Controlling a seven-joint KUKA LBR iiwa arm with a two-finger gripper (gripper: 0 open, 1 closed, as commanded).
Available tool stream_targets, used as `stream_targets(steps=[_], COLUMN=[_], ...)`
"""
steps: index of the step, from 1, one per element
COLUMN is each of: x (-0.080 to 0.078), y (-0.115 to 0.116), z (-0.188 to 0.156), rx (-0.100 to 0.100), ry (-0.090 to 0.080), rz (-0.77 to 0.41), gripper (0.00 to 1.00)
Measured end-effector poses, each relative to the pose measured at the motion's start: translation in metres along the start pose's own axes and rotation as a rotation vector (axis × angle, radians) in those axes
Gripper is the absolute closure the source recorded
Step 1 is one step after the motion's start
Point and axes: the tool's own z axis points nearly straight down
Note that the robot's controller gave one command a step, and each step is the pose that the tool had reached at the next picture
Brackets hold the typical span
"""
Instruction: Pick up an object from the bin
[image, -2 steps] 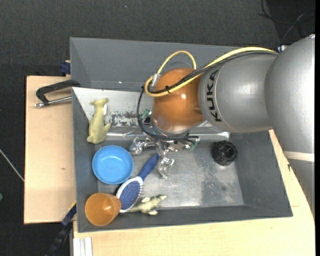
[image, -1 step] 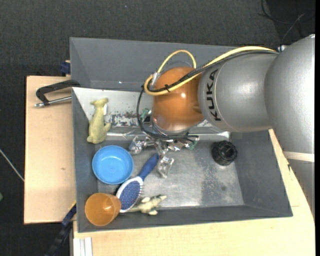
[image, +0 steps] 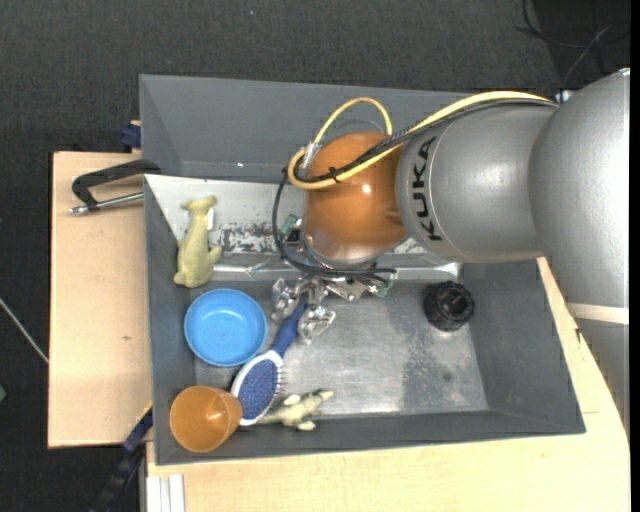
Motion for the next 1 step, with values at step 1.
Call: stream_targets(steps=[1], x=[-0.0041], y=[-0.0014], z=[-0.0812], rx=[0.002], ry=[0.0], rz=[0.001], gripper=[1.0])
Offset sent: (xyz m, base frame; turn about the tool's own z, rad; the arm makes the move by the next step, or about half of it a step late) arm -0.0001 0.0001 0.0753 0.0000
